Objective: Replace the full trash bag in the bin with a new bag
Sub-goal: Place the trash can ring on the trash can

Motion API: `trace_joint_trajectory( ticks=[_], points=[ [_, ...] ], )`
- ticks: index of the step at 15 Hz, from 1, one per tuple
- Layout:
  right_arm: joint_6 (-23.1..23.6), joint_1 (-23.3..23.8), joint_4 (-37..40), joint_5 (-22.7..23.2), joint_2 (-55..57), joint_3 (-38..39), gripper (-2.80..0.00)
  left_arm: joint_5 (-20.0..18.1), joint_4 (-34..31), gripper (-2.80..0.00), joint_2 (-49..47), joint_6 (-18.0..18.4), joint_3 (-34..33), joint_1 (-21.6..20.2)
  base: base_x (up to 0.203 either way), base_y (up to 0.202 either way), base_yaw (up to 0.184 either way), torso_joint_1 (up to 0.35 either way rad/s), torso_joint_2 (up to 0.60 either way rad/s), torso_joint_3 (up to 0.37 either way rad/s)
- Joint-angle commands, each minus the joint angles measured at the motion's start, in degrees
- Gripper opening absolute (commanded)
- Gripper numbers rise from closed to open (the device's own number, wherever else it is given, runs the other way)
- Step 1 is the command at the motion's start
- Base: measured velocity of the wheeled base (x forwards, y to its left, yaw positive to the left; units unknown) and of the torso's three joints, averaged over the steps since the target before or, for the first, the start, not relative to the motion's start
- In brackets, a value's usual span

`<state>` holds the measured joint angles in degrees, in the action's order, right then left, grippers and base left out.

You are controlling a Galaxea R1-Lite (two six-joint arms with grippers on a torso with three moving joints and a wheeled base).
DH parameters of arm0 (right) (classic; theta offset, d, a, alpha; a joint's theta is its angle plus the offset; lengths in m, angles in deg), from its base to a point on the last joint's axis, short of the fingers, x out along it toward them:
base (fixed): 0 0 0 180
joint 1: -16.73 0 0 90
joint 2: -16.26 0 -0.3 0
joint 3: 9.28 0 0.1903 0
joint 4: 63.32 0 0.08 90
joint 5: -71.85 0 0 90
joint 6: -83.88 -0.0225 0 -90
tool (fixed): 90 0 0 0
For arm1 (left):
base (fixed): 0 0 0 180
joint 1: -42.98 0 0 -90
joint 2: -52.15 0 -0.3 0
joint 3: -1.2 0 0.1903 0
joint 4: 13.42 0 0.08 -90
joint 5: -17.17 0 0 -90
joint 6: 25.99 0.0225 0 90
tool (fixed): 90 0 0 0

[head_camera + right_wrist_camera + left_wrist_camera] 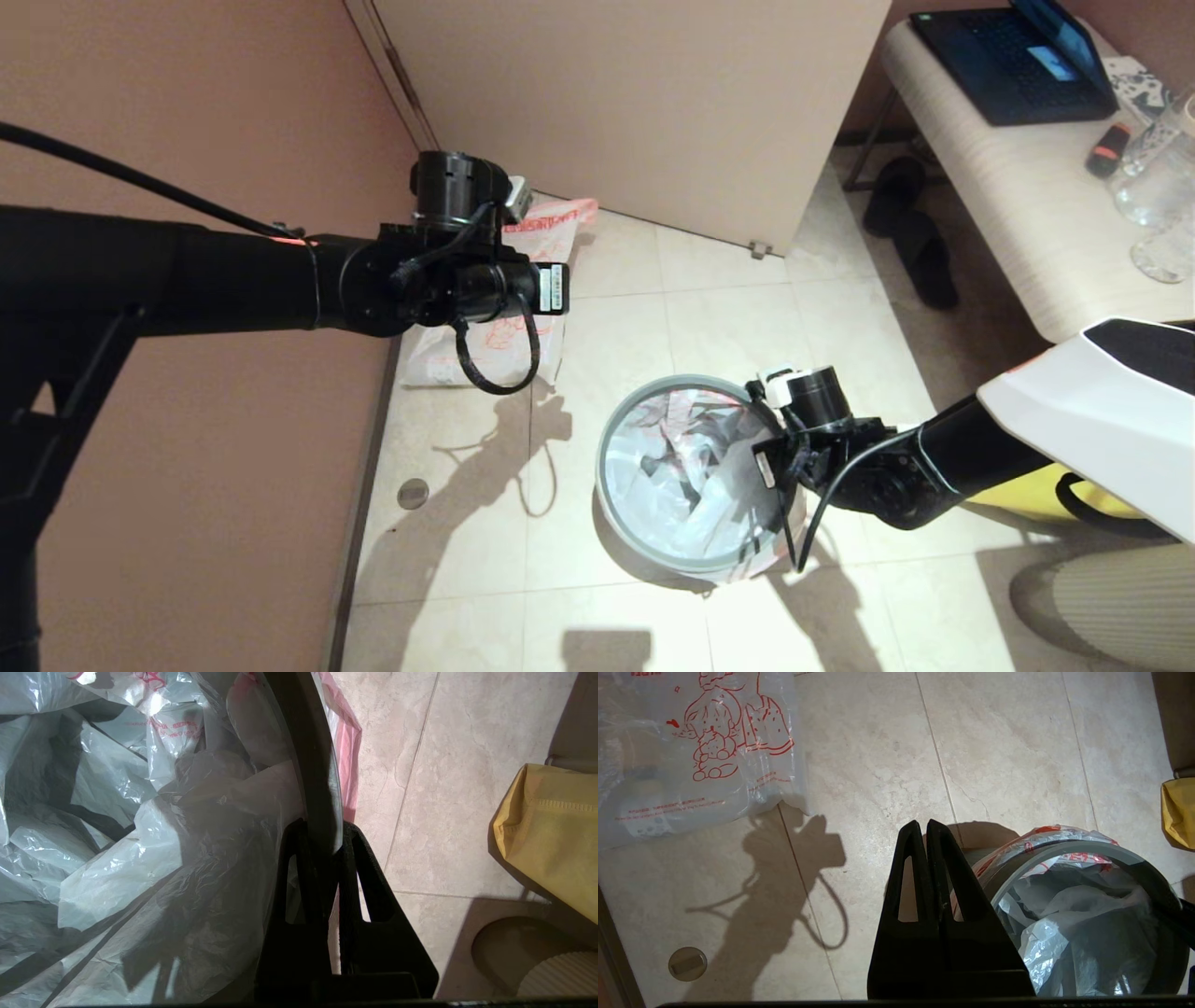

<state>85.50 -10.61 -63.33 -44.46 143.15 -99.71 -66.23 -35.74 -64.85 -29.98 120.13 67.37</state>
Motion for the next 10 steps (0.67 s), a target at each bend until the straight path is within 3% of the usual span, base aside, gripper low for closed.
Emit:
trace_joint_trajectory(
  ticks=[1,10],
  points=[
    [0.12,-0.51,0.05,-0.41,-1.64,0.08,-2.80,0.07,0.01,-2.80,0.02,-0.06,-0.02,-0.12,0.000,0.000,0.000,0.000,0.00,0.000],
    [0.17,-0.61,-1.52,-0.50,2.05,-0.38,-2.80,0.16,0.01,-2.80,-0.24,0.03,-0.02,-0.04,0.000,0.000,0.000,0.000,0.00,0.000]
  ],
)
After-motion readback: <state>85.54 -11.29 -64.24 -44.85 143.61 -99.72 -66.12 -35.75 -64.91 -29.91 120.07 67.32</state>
